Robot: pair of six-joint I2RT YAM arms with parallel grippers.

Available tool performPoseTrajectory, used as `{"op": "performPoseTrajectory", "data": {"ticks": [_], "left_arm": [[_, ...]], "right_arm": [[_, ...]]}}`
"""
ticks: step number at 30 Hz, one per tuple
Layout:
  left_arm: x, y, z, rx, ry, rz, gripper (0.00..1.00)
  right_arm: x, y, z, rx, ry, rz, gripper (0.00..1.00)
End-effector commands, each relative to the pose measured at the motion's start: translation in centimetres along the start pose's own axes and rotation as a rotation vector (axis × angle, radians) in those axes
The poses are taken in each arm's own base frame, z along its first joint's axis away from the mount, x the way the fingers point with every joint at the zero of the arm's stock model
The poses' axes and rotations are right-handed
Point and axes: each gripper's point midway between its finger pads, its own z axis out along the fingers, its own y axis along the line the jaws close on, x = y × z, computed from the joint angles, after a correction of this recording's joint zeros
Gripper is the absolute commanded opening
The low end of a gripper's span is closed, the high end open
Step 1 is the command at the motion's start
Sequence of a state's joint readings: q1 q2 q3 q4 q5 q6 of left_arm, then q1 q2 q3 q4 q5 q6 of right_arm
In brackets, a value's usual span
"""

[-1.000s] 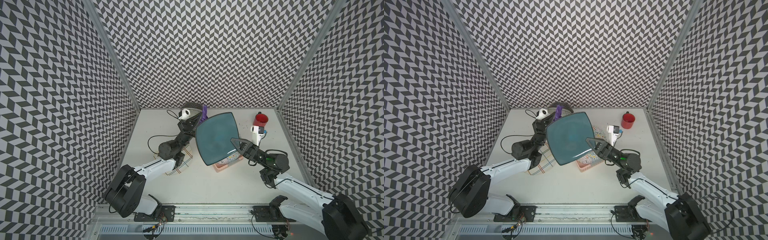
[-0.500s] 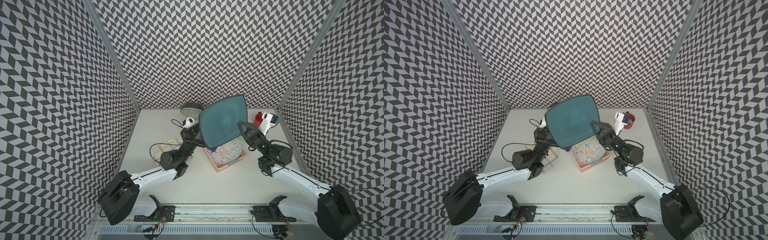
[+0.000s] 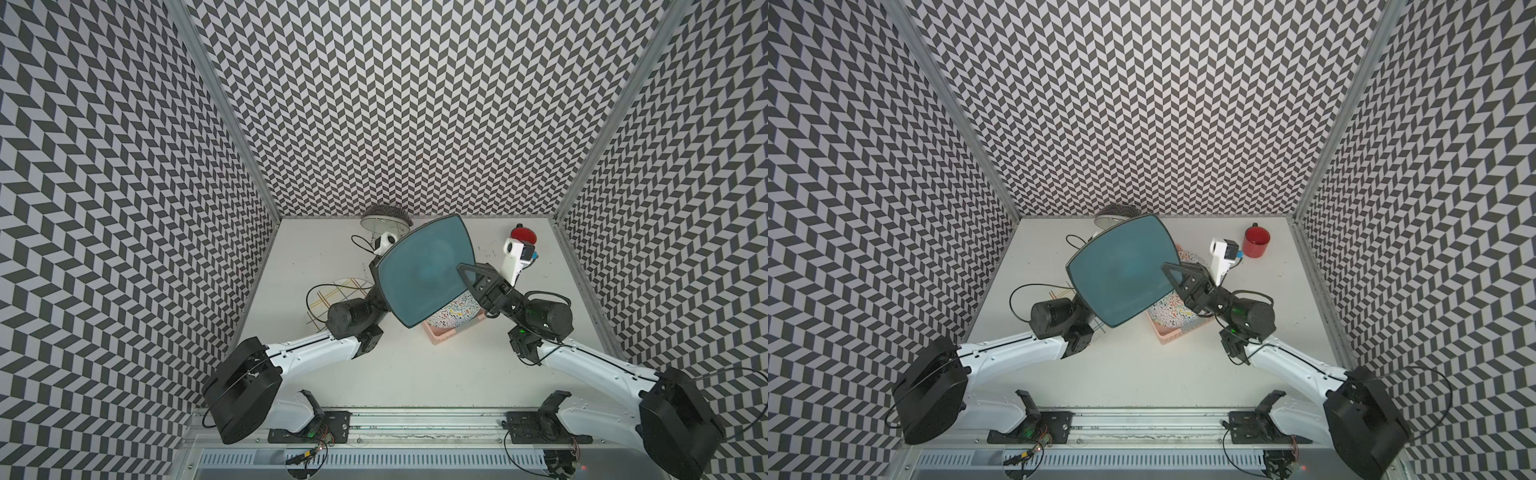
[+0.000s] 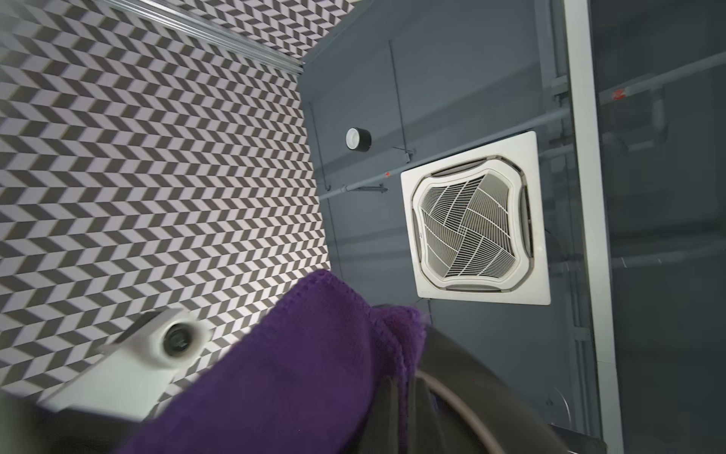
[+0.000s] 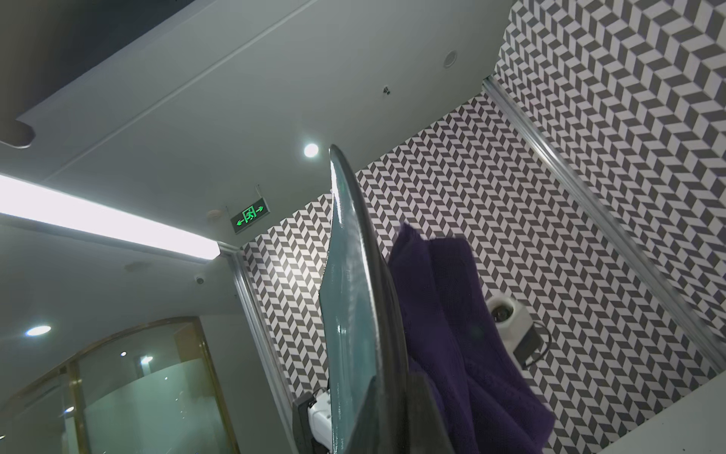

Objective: Wipe the wet plate dry
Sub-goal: Wipe the plate with towel.

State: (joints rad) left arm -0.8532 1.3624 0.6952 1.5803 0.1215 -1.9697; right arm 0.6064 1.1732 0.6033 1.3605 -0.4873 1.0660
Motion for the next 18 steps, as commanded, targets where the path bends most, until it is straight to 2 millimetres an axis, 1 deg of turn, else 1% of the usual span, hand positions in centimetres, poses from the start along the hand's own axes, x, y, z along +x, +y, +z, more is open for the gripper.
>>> {"op": "performPoseTrajectory", "data": {"ticks": [1,4,6,7,8,10,12,14,15,18], "left_arm": [[3.4,-6.8,-1.7,0.224,0.098,0.078,0.00],[3.8,-7.7,-2.6,0.191,0.101,0.149,0.00],[3.9,-7.3,-2.9,0.097,0.102,0.237,0.00],[3.7,-7.0,-3.0,0.036,0.088,0.304,0.00],[3.1,-5.9,-3.1,-0.056,0.064,0.388,0.00],[2.2,-5.1,-2.9,-0.235,0.015,0.618,0.00],[1.9,-5.0,-2.1,-0.392,-0.009,0.831,0.00],[1.0,-4.3,-1.4,-0.489,-0.036,0.946,0.00],[0.8,-3.7,-1.0,-0.516,-0.026,0.967,0.00],[-0.8,0.0,0.0,-0.633,0.010,1.013,0.00]], "right_arm": [[-5.9,1.0,0.3,0.013,-0.206,-0.070,0.00],[-7.5,-1.0,-1.2,0.106,-0.230,-0.086,0.00],[-8.1,-2.3,-2.4,0.179,-0.232,-0.106,0.00],[-8.0,-3.4,-2.9,0.239,-0.218,-0.114,0.00],[-7.9,-4.0,-3.2,0.286,-0.201,-0.130,0.00],[-6.8,-5.1,-3.4,0.359,-0.131,-0.149,0.00],[-5.8,-5.0,-3.3,0.355,-0.082,-0.148,0.00],[-4.9,-4.6,-3.5,0.333,-0.069,-0.128,0.00],[-4.5,-4.4,-3.5,0.325,-0.071,-0.120,0.00],[-3.5,-4.1,-3.3,0.312,-0.063,-0.097,0.00]]}}
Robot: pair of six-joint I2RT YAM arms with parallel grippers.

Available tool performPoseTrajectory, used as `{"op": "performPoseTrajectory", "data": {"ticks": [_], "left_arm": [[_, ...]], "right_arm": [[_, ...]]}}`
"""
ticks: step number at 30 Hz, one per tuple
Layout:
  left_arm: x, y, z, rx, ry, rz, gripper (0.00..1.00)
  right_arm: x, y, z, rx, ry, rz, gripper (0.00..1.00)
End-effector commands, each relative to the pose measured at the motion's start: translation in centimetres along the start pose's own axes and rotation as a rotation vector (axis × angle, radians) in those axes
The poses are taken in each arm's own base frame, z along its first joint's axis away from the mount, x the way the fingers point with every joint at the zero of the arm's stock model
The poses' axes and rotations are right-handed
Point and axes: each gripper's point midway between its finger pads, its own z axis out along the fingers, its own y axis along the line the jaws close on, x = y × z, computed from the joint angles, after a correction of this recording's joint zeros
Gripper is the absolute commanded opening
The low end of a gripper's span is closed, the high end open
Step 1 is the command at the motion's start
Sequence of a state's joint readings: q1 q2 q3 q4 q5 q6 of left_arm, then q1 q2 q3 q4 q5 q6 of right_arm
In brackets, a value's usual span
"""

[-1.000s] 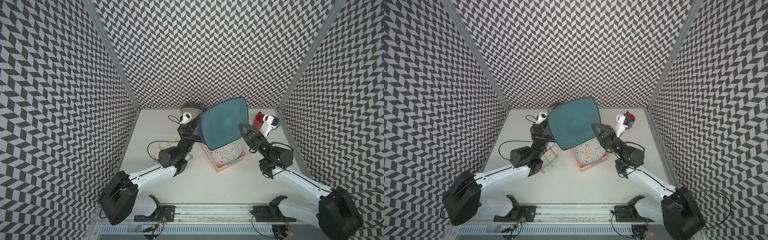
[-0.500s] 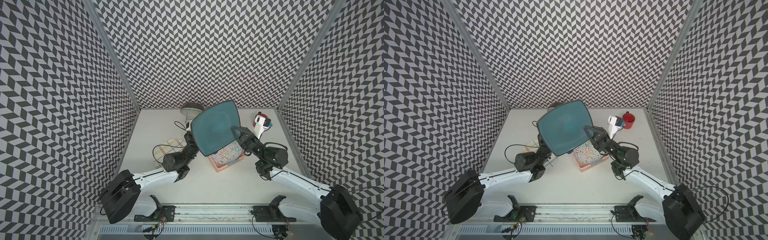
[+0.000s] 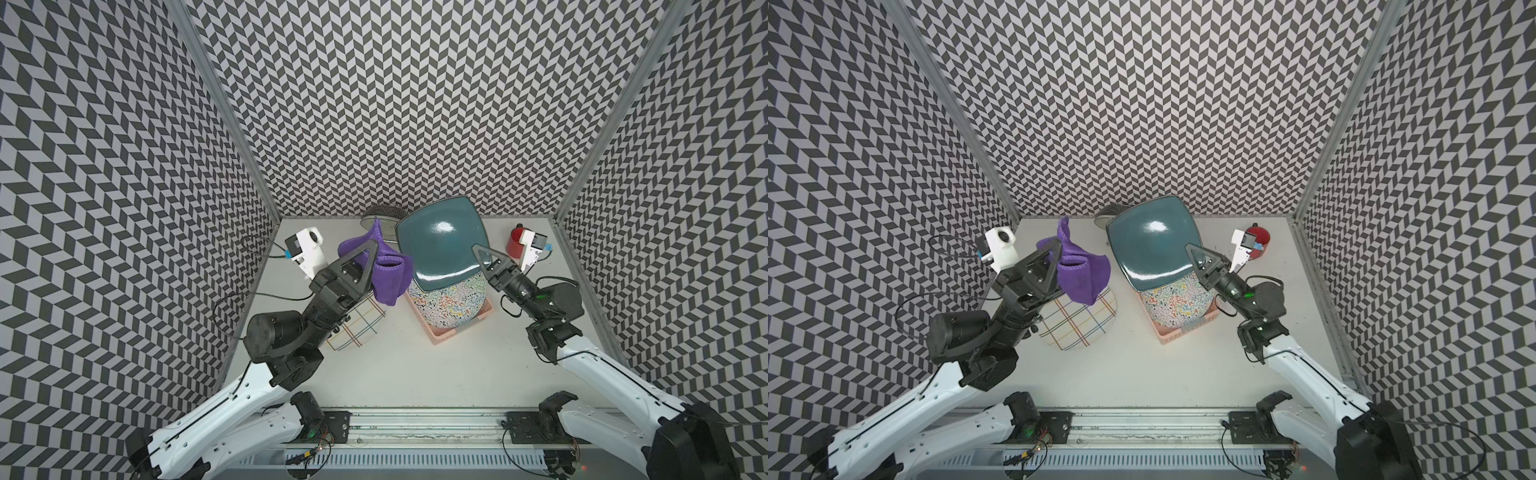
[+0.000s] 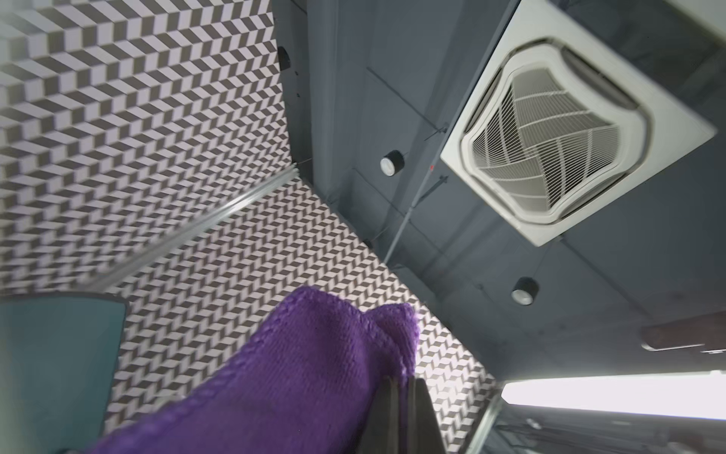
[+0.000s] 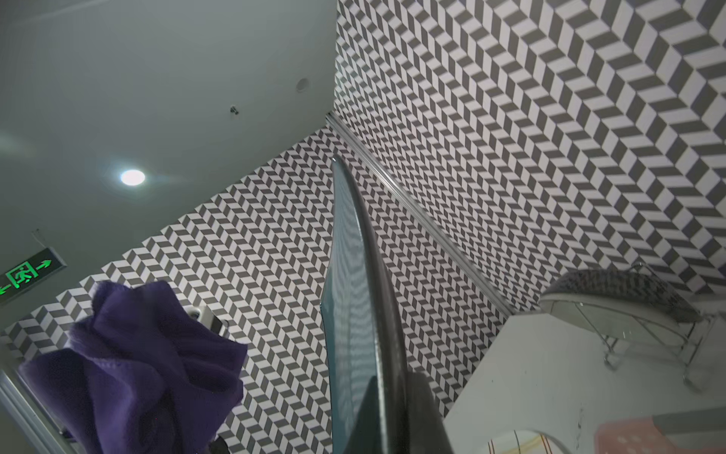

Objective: Wipe the wet plate dry
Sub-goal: Wipe the plate with towel.

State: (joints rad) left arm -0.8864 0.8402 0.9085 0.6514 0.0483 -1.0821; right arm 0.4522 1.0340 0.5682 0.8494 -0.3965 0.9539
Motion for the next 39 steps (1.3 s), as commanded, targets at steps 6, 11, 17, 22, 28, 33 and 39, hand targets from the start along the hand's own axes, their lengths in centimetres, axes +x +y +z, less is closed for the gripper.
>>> {"op": "performPoseTrajectory", "data": {"ticks": [6,11,17,22,28,33,39], "left_arm": [[4.6,16.7,-1.2,-0.547,0.112,0.315,0.00],[2.3,18.6,-3.0,-0.693,0.022,0.434,0.00],[0.9,18.9,-1.0,-0.767,0.073,0.722,0.00],[7.9,23.1,-1.5,-0.833,0.272,0.711,0.00],[4.1,22.5,-3.6,-0.847,0.160,0.602,0.00],[1.8,21.7,-2.8,-0.796,0.150,0.596,0.00],[6.7,23.2,-2.9,-0.790,0.236,0.582,0.00]], "right_arm": [[-1.2,5.9,-0.9,-0.181,-0.072,-0.021,0.00],[0.7,6.0,-1.7,-0.182,-0.023,-0.013,0.00],[5.8,7.9,-2.0,-0.203,0.043,0.015,0.00],[1.8,8.8,-1.0,-0.188,-0.057,0.012,0.00],[-0.9,6.7,-2.4,-0.120,-0.093,0.026,0.00],[3.4,7.4,-2.3,-0.190,0.040,0.110,0.00],[1.1,8.6,-1.0,-0.209,-0.031,0.137,0.00]]}}
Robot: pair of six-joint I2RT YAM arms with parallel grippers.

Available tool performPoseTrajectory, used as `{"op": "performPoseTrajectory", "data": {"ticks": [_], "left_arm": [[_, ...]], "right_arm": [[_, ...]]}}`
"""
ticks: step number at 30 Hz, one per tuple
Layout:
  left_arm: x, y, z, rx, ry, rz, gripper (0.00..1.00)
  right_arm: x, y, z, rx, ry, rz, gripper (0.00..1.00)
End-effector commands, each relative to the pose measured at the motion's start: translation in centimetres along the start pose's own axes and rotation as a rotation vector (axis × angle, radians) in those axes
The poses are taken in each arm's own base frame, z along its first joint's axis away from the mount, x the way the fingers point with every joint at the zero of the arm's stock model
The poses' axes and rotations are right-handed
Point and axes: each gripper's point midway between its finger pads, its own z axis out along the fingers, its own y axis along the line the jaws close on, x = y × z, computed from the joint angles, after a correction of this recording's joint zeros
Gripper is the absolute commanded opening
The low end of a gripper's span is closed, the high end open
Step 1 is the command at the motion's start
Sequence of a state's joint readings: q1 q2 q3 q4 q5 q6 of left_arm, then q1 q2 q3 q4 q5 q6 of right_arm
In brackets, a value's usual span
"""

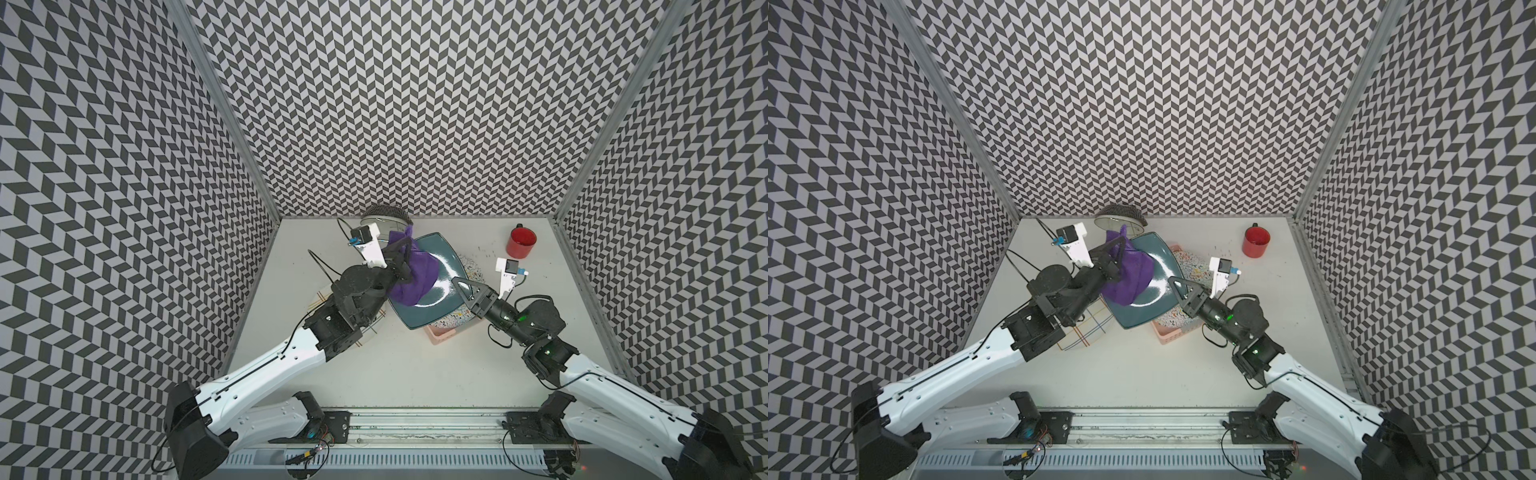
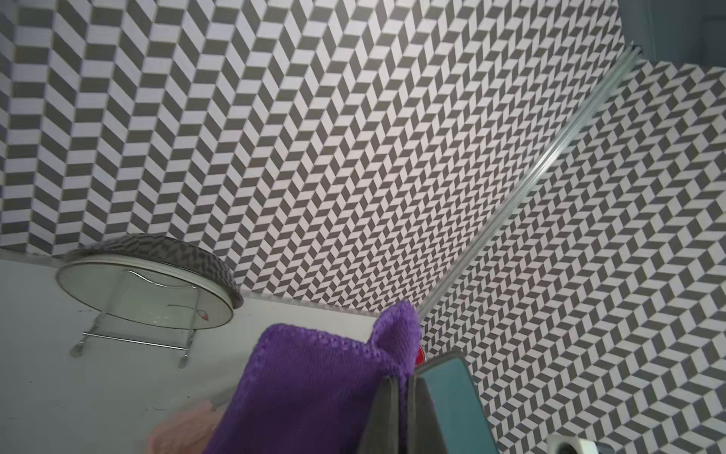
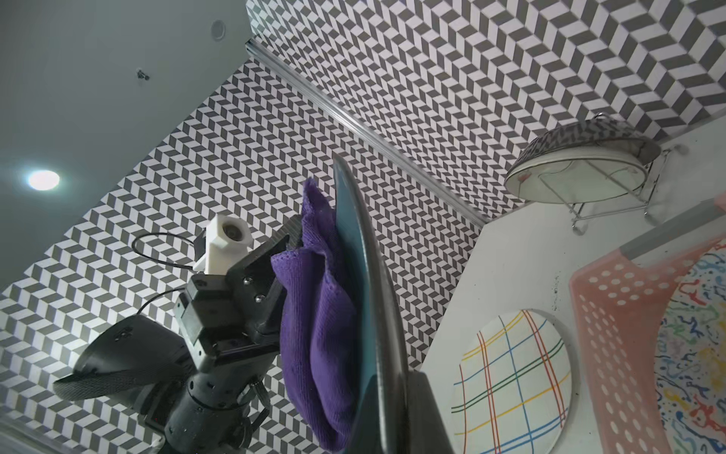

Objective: Wipe the wet plate dry
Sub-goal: Wipe the plate with towel.

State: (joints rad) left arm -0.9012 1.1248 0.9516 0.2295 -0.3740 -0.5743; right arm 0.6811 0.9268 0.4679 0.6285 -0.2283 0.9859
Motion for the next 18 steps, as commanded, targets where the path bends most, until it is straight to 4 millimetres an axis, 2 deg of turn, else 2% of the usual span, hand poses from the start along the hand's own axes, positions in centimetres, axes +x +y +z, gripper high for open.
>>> {"op": "performPoseTrajectory", "data": {"ticks": [1,3,5,8,11,13,18], "left_arm": [[2.8,0.5,0.2,-0.014,0.055,0.018,0.00],[1.0,1.6,-0.4,-0.039,0.011,-0.015,0.00],[-1.8,2.6,-1.2,0.014,-0.019,-0.113,0.00],[-6.3,2.9,-3.2,0.176,-0.079,-0.286,0.00],[-9.8,1.2,-5.1,0.356,-0.103,-0.416,0.00],[-10.9,-0.6,-5.9,0.460,-0.095,-0.461,0.00],[-11.1,-3.7,-7.7,0.756,-0.032,-0.694,0.00]], "right_arm": [[-6.1,10.3,-1.3,-0.345,-0.152,-0.031,0.00],[-8.3,9.4,-1.9,-0.332,-0.184,-0.029,0.00],[-9.4,8.5,-3.0,-0.338,-0.198,-0.012,0.00],[-9.3,8.4,-5.1,-0.406,-0.202,0.005,0.00],[-8.2,9.7,-6.8,-0.516,-0.185,-0.007,0.00],[-7.3,10.5,-7.5,-0.580,-0.154,-0.015,0.00],[-5.1,12.1,-7.9,-0.733,-0.091,-0.018,0.00]]}}
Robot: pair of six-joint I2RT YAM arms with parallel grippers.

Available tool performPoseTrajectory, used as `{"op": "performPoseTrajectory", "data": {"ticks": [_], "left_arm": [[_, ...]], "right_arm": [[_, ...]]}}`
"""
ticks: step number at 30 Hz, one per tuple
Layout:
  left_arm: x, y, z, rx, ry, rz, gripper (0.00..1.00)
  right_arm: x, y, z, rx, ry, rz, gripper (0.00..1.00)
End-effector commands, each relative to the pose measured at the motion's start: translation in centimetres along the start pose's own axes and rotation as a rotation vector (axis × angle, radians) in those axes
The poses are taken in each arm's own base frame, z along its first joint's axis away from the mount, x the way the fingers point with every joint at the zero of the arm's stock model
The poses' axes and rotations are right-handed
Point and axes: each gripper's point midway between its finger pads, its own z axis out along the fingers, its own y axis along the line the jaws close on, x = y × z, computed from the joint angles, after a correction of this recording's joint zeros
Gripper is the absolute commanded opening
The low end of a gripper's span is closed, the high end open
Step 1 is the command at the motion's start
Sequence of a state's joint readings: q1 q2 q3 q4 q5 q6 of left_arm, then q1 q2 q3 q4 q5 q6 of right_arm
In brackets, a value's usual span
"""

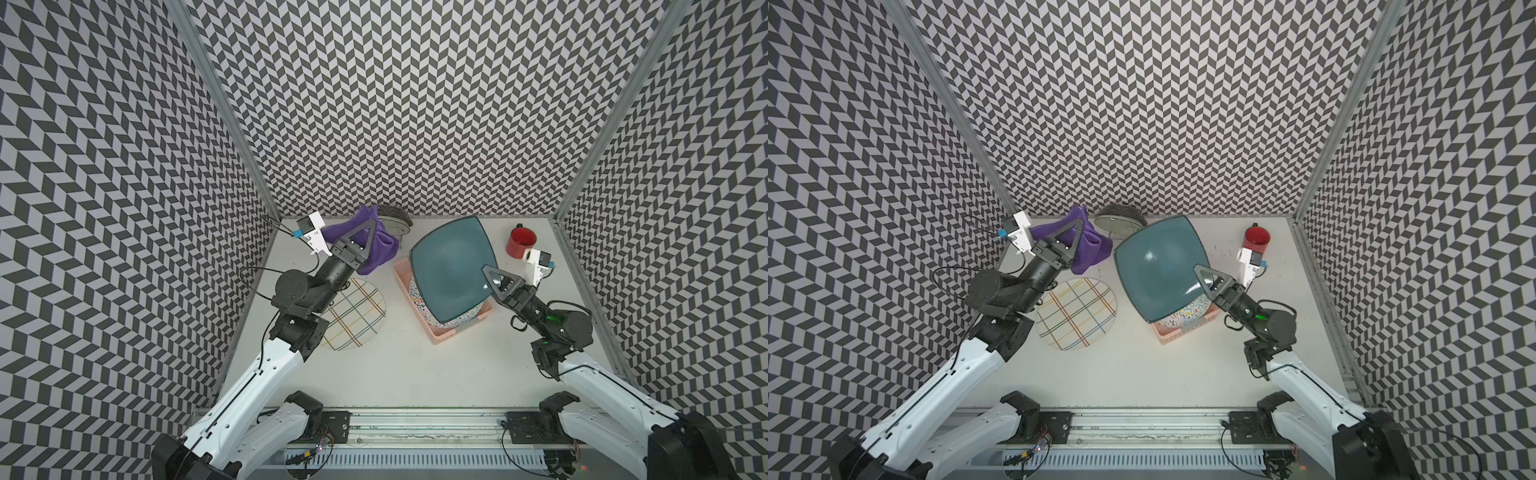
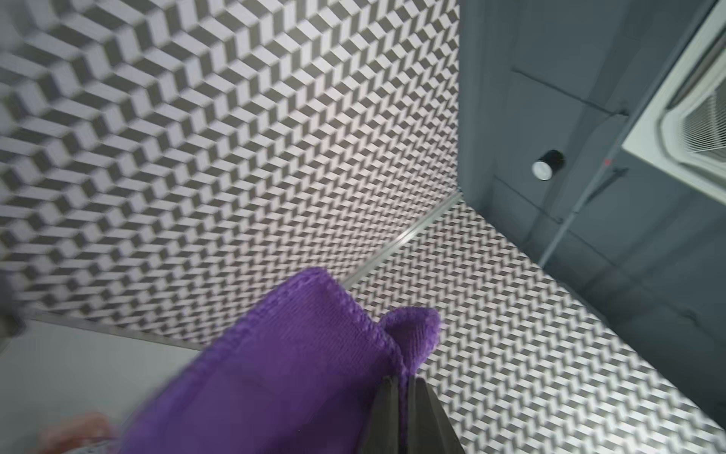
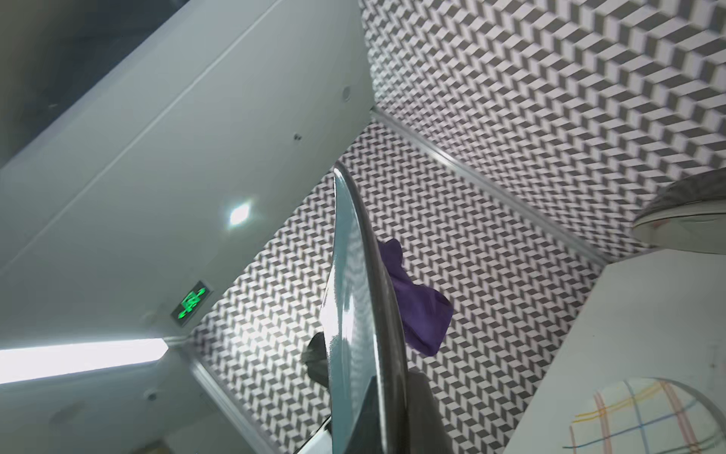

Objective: Wipe the wet plate dry
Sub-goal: Wipe the plate with towel.

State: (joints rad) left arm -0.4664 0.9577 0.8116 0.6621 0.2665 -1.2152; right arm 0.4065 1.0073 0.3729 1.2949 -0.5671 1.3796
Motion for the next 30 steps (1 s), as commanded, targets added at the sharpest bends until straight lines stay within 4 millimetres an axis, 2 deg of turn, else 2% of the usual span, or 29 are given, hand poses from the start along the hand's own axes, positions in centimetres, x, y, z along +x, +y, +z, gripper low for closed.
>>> {"op": "performPoseTrajectory", "data": {"ticks": [1,6,10,15,18,20,24,27,30], "left_arm": [[2.0,-4.7,-0.9,0.290,0.118,-0.262,0.00],[3.6,-8.6,-1.5,0.507,0.175,-0.445,0.00],[5.5,-9.9,-1.5,0.546,0.194,-0.521,0.00],[9.0,-8.6,-1.7,0.483,0.212,-0.585,0.00],[9.0,-7.7,-2.2,0.486,0.202,-0.616,0.00],[8.1,-7.1,-2.2,0.474,0.183,-0.597,0.00],[7.4,-6.0,-1.8,0.433,0.166,-0.560,0.00],[8.1,-6.9,-1.5,0.467,0.190,-0.567,0.00],[9.8,-8.2,-1.3,0.494,0.230,-0.598,0.00]], "right_arm": [[1.0,7.7,-0.6,-0.336,0.015,-0.094,0.00],[1.3,7.6,-0.4,-0.392,-0.013,-0.107,0.00],[0.8,7.7,0.3,-0.417,-0.064,-0.135,0.00],[-1.7,9.8,2.1,-0.481,-0.150,-0.196,0.00],[-3.2,10.2,2.4,-0.460,-0.189,-0.250,0.00],[-2.9,10.5,2.1,-0.446,-0.179,-0.284,0.00],[0.5,11.0,2.5,-0.433,-0.081,-0.317,0.00],[0.1,11.0,2.7,-0.401,-0.131,-0.322,0.00],[-1.5,10.7,3.4,-0.365,-0.188,-0.321,0.00]]}}
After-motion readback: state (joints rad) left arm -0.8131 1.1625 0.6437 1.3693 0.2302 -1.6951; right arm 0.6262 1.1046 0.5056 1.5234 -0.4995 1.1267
